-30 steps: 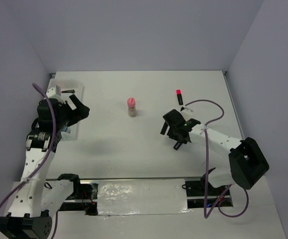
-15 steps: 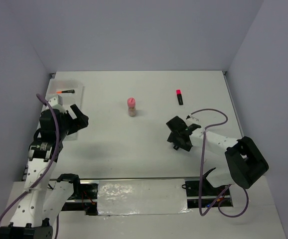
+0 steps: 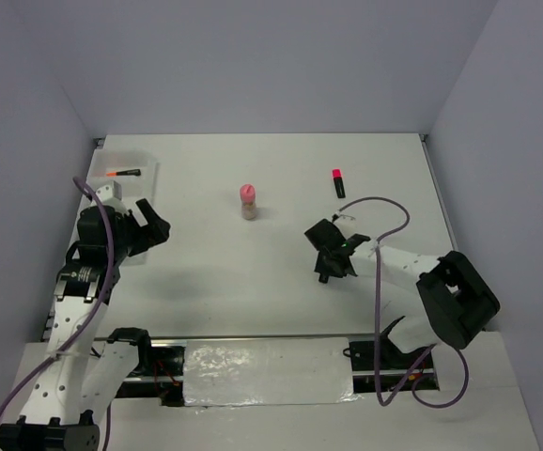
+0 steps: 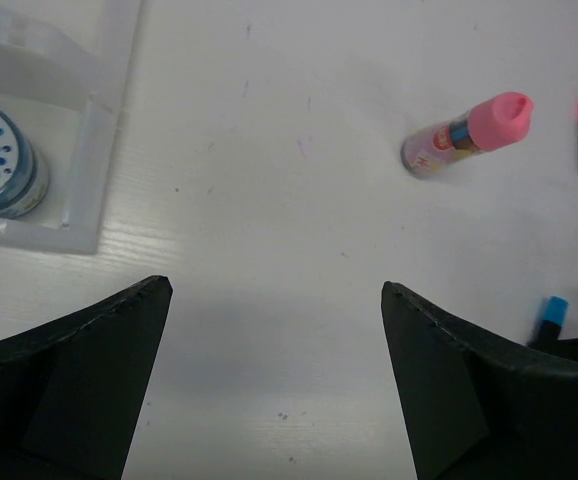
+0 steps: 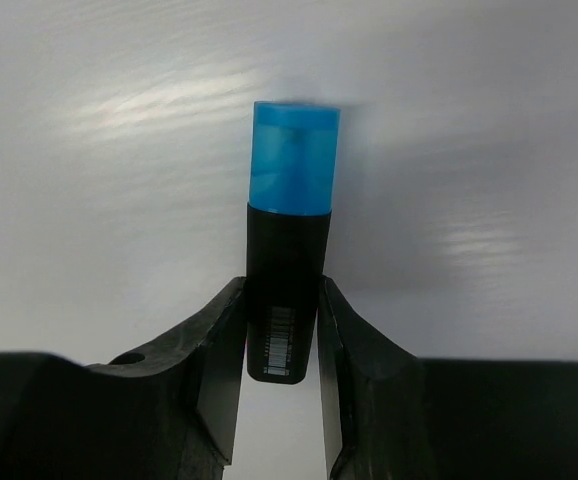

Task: Sort the stationery into containers
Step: Pick up the pen from the center of the board.

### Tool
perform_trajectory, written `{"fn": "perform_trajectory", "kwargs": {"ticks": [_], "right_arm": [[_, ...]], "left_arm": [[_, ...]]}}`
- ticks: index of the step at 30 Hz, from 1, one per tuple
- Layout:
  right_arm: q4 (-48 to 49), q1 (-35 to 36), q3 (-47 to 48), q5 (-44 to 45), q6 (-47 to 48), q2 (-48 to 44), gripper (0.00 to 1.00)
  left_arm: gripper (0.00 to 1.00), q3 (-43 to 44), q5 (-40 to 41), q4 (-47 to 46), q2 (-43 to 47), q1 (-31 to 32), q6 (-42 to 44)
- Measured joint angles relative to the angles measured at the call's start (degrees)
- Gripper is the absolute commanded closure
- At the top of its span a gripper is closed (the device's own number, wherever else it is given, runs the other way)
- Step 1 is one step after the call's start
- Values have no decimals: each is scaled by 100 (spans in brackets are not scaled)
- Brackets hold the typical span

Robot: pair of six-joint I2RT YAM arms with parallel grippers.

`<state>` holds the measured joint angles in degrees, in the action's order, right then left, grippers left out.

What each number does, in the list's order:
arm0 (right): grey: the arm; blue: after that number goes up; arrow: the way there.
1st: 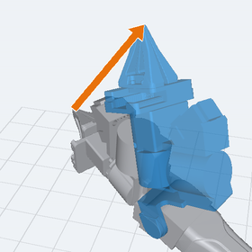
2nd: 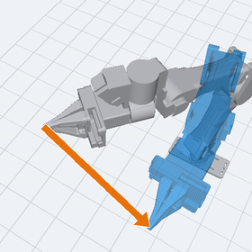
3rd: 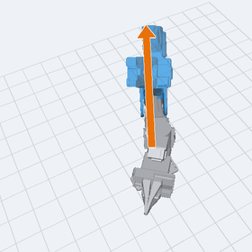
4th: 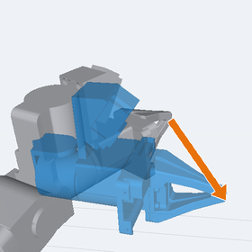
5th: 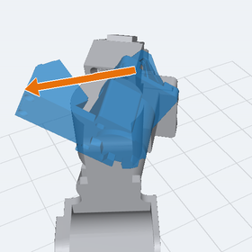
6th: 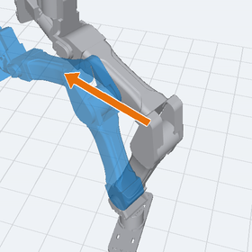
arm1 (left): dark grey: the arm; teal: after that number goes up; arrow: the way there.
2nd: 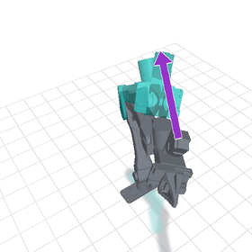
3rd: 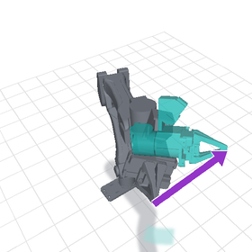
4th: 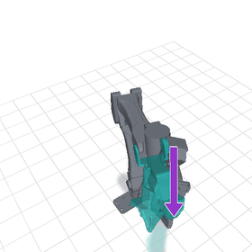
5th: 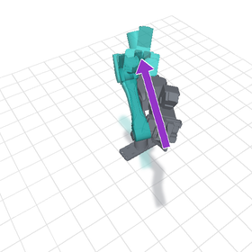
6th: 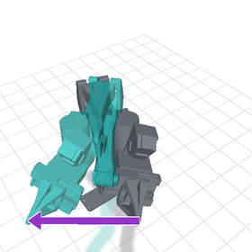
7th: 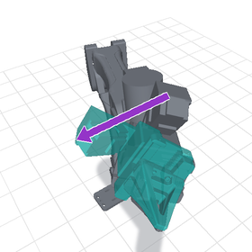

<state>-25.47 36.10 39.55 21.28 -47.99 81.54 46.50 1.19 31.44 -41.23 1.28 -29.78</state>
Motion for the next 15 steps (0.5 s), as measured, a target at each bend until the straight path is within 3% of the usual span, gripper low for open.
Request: {"fn": "perform_trajectory", "kwargs": {"ticks": [7,15], "right_arm": [[184,1567,844,-315,1790,-780,96],[837,2889,1941,-1156,3650,-1733,95]], "left_arm": [[1,754,-1366,59,-284,4,-92],[1,791,-3683,-772,-214,17,-1141]]}}
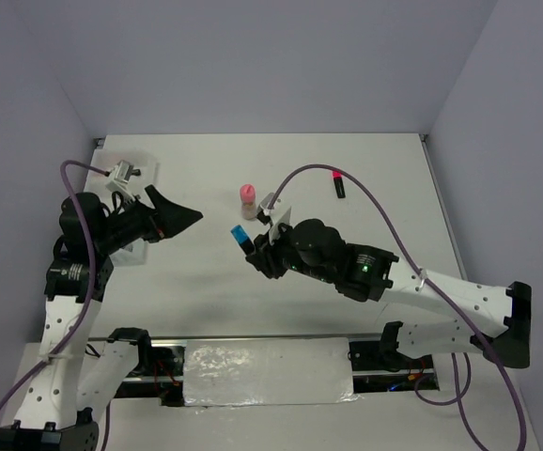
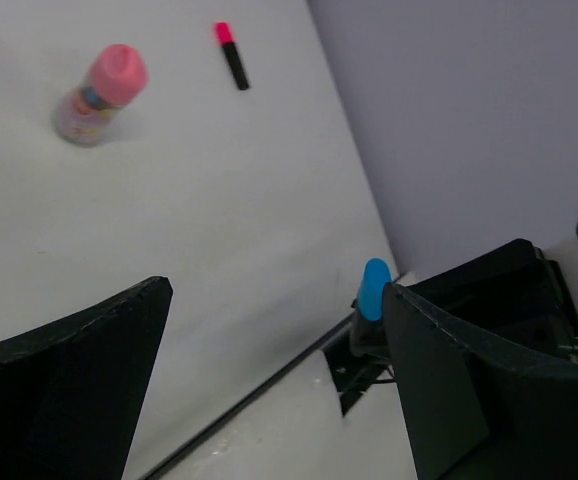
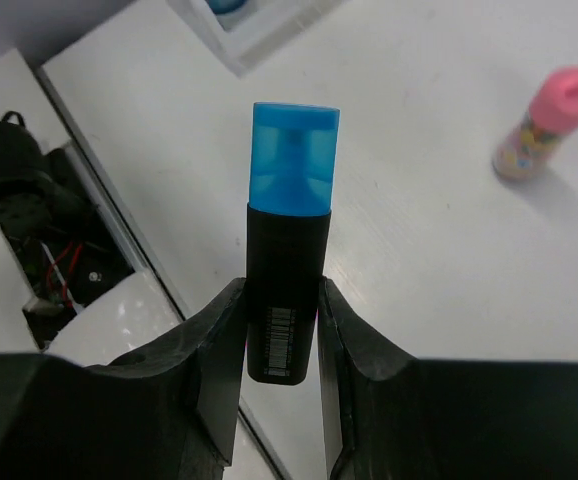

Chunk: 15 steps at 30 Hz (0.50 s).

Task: Sort the stationery into containers
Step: Pick up the pen from the center of the board.

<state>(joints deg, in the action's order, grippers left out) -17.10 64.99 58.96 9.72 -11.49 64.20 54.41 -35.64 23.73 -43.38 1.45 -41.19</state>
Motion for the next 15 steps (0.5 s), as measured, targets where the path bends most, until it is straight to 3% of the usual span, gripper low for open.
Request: {"fn": "perform_trajectory", "kwargs": {"ticks": [6,15], "right_arm": [[199,501,415,92,645,166,96],[400,855,1008,170,1266,737,95]], "left_arm": [[1,7,-616,-369,393,20,-645],[10,-181,-1021,-662,490,26,-1128]]}}
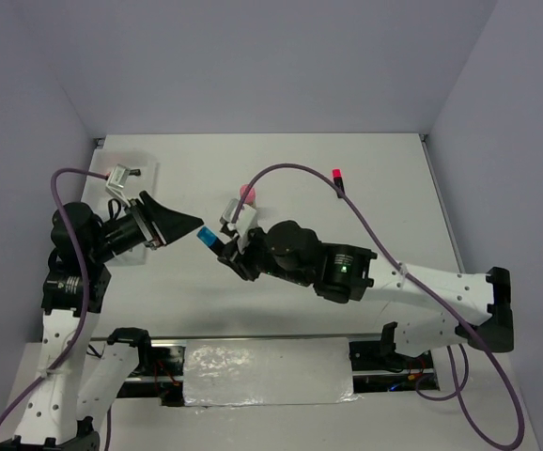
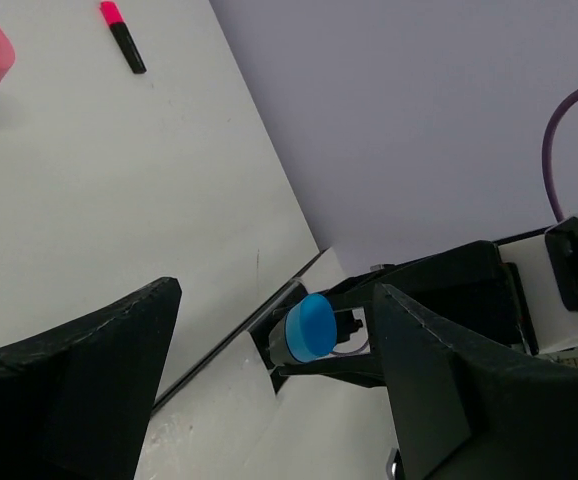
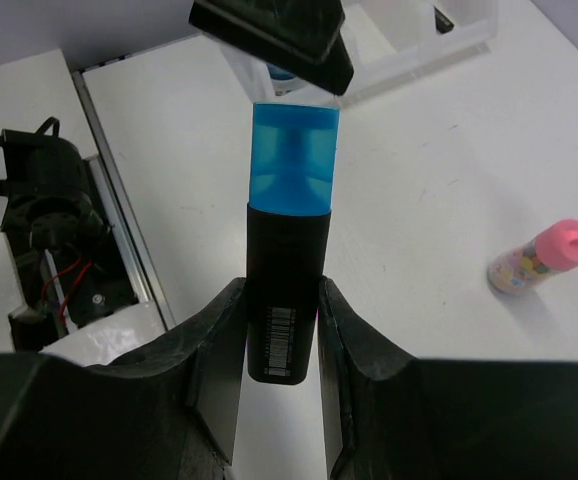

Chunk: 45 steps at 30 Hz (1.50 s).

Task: Sort the stationery into containers
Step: Pick up the pen from the center of the board, then place the pen in the storage box.

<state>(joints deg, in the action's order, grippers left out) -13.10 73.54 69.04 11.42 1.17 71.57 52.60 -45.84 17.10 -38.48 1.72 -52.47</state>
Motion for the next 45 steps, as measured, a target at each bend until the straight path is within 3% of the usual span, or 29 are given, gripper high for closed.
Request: {"fn": "perform_trajectory", "kwargs": {"ticks": [3,7,9,13,15,17,18,19,23,28,37,41,45], "right_arm": [[-11,11,356,87,105,280,96],[-35,37,756,153,225,603,95],[-105,52,927,214,264,750,95],[-367,57,1307,348,341,1110,93],[-463,57,1436,402,367,1224,91],[-553,57,1517,492,396,1300,72],[-566,57,1521,535,404,1318,51],[-575,55,1521,573,393,1329,1],[-522,26,1513,730,295,1307,0],[-468,-131,754,1145,-142,621,0],[-625,-219,-684,1770,-820,-1615,0],[-717,-219,-1180,1742,-841,-2096,0],[-763,-232,-1565,1668,-811,-2332,0]], "left_arm": [[17,-2,-17,4,-28,4,-26],[40,0,-48,26,-74,11,-11],[46,0,-63,22,-81,11,-20],[91,13,-24,55,-122,11,103],[100,35,50,146,-175,4,256],[100,92,79,238,-282,9,352],[100,109,74,260,-330,9,407],[100,114,74,260,-380,11,428],[100,186,590,562,-542,33,649],[100,855,2096,1049,-1392,-55,1023],[100,2061,2754,-109,-4771,-1790,516],[100,2874,2848,-710,-6295,-2212,136],[99,3534,2959,-1191,-7235,-2437,-83]]}}
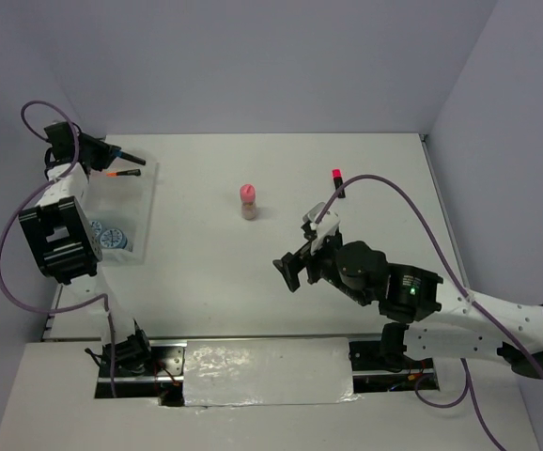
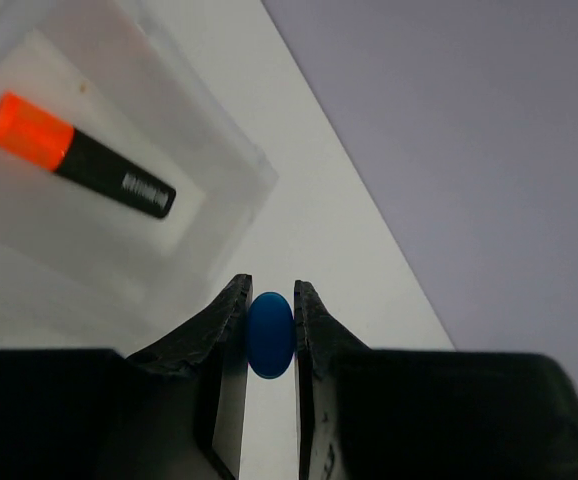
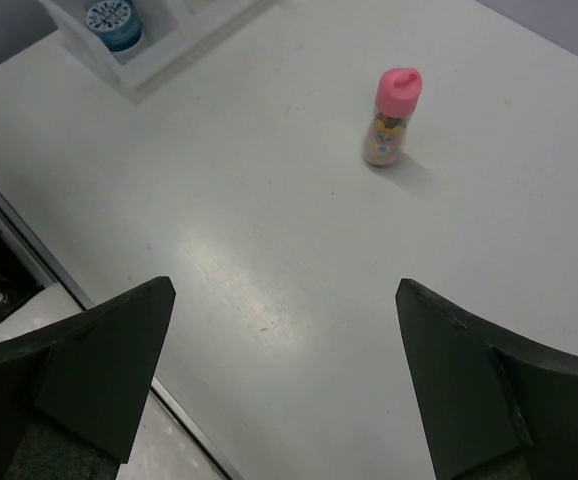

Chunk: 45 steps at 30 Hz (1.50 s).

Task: Sort the stationery into containers
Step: Place the pen in the storage box, then pick up the pen from the center of the board.

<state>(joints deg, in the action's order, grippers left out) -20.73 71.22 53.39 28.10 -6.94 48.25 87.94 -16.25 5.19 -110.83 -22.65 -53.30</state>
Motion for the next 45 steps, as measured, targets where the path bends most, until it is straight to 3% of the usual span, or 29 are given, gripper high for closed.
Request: {"fn": "perform_trajectory", "kwargs": {"ticks": [4,9,13,19,20,25,32,34,39,42,45], "right_arm": [[20,-24,-92,-103,76,-39,0],[184,-129,-96,-210,269,94,0],[238,-782,-103,-470,264,306,0],[304,-1725,-232,-992,63,345,0],[319,-1740,-232,-1058,55,345,0],[319,-1812,-210,-1294,28,400,0],[264,-2588,-96,-1838,-269,730,0],[269,-3165,44,-2142,-413,1067,0],[136,-4586,922,-2645,-625,2765,0],[-109,-5130,1884,-2719,-627,4148,0],[-415,-5493,2949,-2739,-557,5523,2]], "left_arm": [[97,669,197,-160,-577,-74,-94],[86,1484,518,-61,-1102,-72,-48],[78,1902,763,149,-1423,-70,70],[55,1897,892,302,-1537,-85,109],[41,1897,896,315,-1545,-85,127],[17,1897,911,407,-1554,-105,219],[7,1906,868,673,-1499,-166,223],[1,1906,815,859,-1342,-166,214],[1,1906,647,1488,-262,-164,291],[1,1539,306,1593,979,-157,400],[1,332,-87,1287,2627,-57,586]]}}
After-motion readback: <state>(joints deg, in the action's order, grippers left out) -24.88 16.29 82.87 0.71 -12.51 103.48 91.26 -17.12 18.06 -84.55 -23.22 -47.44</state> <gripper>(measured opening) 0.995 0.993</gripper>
